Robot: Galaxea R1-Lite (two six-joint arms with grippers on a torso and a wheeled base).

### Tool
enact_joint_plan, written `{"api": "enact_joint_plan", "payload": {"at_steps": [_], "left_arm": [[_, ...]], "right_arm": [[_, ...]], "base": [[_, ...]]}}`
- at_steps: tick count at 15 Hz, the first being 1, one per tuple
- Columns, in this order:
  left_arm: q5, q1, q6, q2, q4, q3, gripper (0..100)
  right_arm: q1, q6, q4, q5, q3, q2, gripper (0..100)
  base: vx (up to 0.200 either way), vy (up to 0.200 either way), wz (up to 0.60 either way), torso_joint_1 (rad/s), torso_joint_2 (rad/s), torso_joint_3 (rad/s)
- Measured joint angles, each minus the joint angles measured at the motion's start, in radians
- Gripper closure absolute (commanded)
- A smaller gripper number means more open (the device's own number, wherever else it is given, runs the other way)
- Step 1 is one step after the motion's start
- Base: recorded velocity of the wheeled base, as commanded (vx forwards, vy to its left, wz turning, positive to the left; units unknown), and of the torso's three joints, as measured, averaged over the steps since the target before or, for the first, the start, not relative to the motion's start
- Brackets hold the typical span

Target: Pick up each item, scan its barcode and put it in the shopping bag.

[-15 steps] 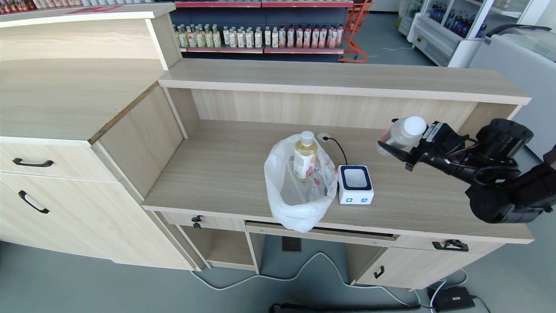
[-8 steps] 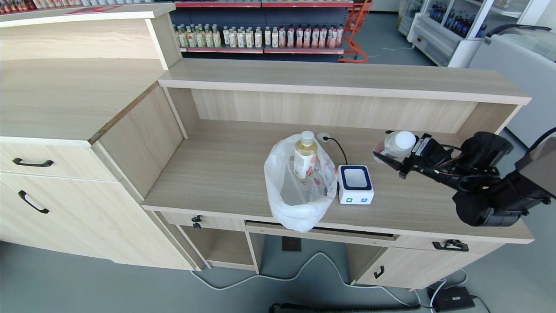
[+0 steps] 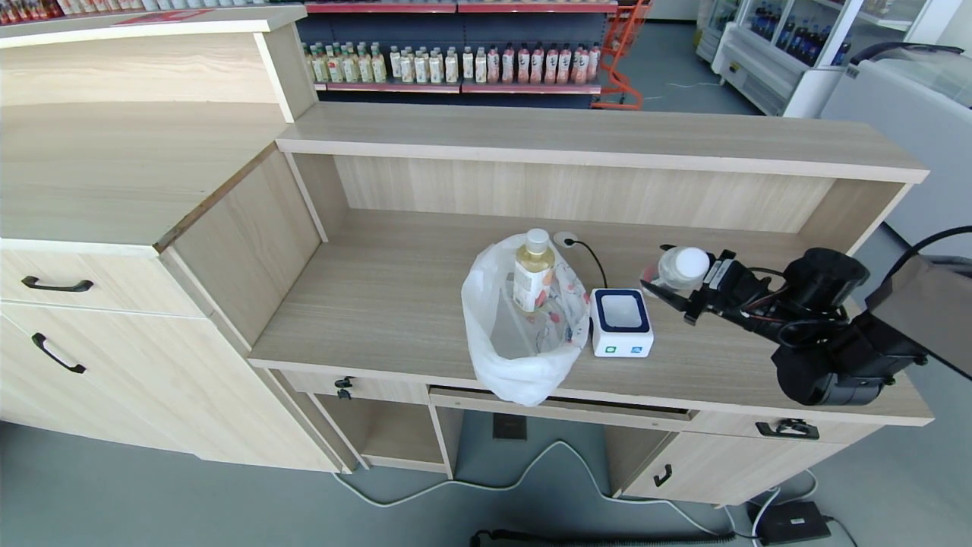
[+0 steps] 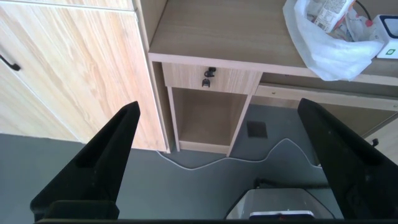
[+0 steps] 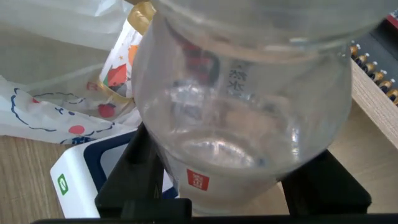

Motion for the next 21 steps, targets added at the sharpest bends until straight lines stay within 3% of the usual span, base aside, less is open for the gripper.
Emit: {"api": "enact_joint_plan", "payload": {"at_steps": [21], "left_arm": [[0.0,0.0,0.0,0.0,0.0,0.0,0]], "right_arm": [[0.082,0.004,0.009,-0.001,-0.216,0.158,100]], "base": [[0.0,0.0,0.0,0.0,0.0,0.0]]}}
